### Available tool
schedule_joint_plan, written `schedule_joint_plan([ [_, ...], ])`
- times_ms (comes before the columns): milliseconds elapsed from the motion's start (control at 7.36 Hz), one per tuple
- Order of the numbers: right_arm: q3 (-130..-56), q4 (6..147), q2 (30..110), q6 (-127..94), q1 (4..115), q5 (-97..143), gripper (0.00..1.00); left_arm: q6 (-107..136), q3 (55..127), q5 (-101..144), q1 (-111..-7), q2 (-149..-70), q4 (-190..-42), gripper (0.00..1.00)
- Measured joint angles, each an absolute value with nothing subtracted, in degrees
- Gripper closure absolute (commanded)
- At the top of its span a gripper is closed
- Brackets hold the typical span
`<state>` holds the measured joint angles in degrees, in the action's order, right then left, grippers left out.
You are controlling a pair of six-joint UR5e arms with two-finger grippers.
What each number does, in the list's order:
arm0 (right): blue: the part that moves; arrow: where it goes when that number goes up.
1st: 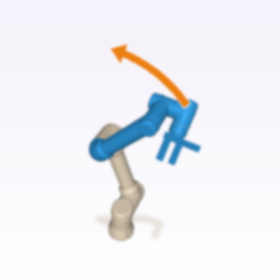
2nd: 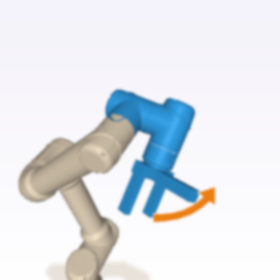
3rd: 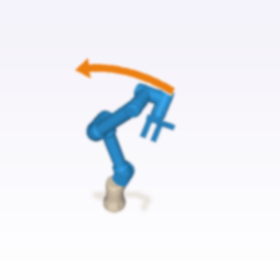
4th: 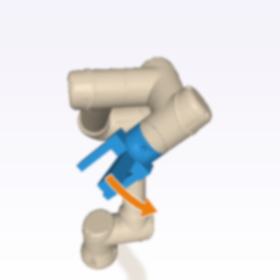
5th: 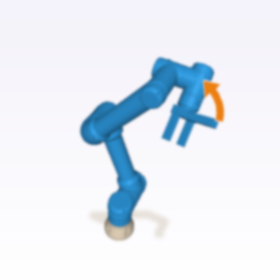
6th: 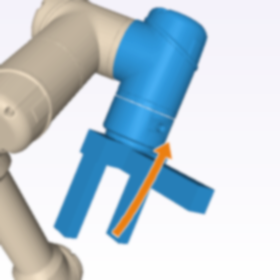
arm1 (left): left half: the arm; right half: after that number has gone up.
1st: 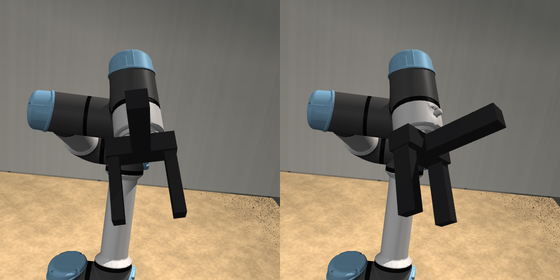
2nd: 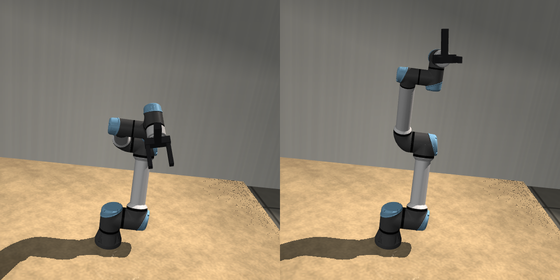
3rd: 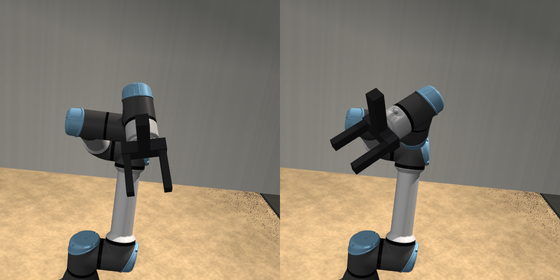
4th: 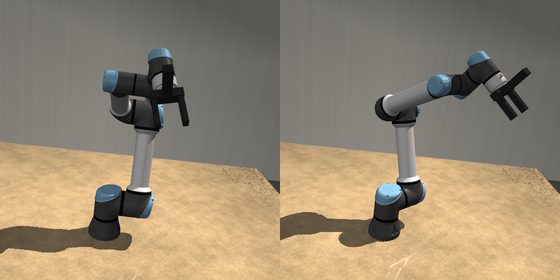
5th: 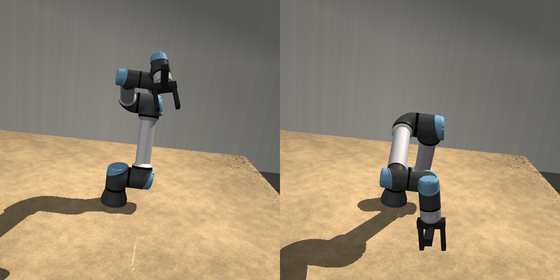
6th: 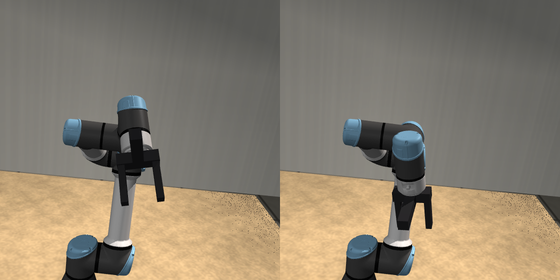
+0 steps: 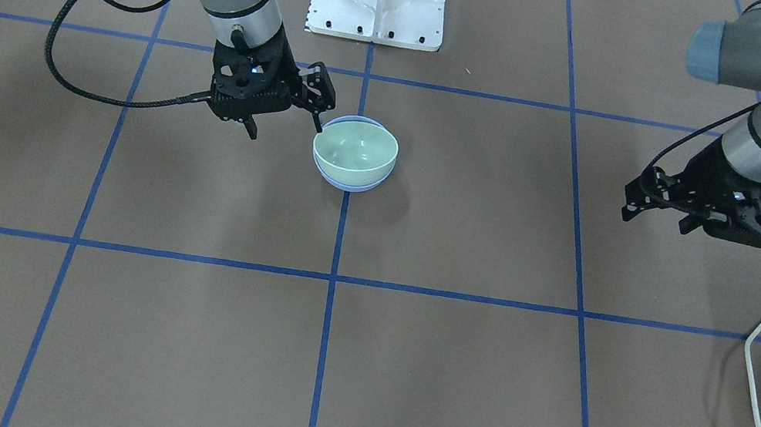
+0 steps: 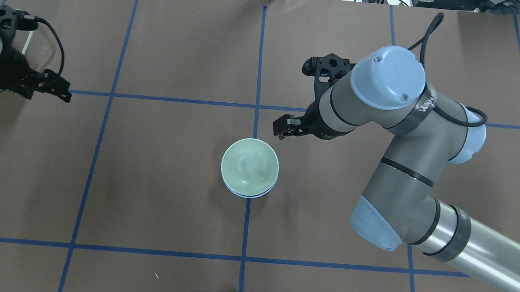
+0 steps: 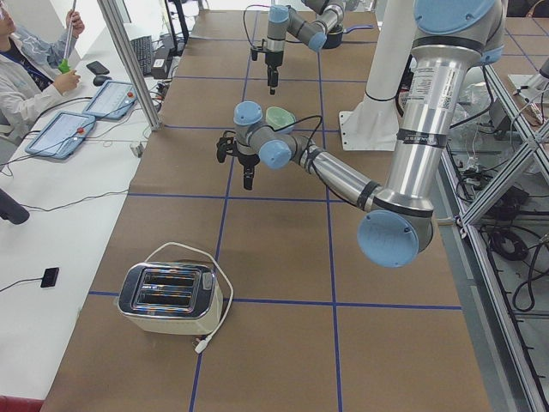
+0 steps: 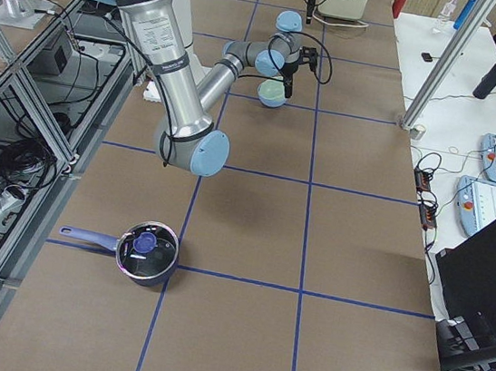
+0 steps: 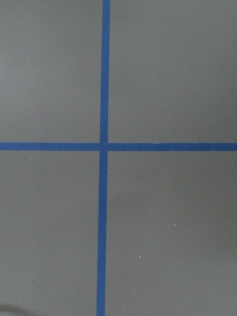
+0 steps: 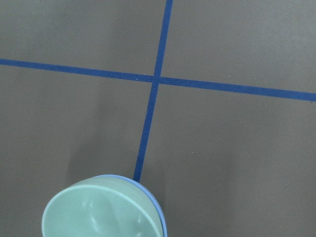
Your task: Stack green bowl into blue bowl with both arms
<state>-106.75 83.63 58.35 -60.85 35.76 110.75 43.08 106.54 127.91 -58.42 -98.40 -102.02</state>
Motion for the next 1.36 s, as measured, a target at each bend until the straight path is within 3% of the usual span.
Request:
schedule_joint_plan([
  [407, -109.6, 83.5, 63.9, -59.7, 40.8, 108.9, 0.00, 27.6, 106.2, 130.8, -67.6, -92.1, -101.5, 0.02],
  [951, -115.2, 84.0, 82.3, -44.8, 60.0, 123.7, 0.00, 13.1, 105.4, 133.6, -76.5, -85.6, -98.6, 0.02],
  [1358, -112.4, 84.6, 93.5, -29.4, 72.3, 131.1, 0.00, 3.3, 105.0, 133.6, -82.1, -85.0, -88.6, 0.02],
])
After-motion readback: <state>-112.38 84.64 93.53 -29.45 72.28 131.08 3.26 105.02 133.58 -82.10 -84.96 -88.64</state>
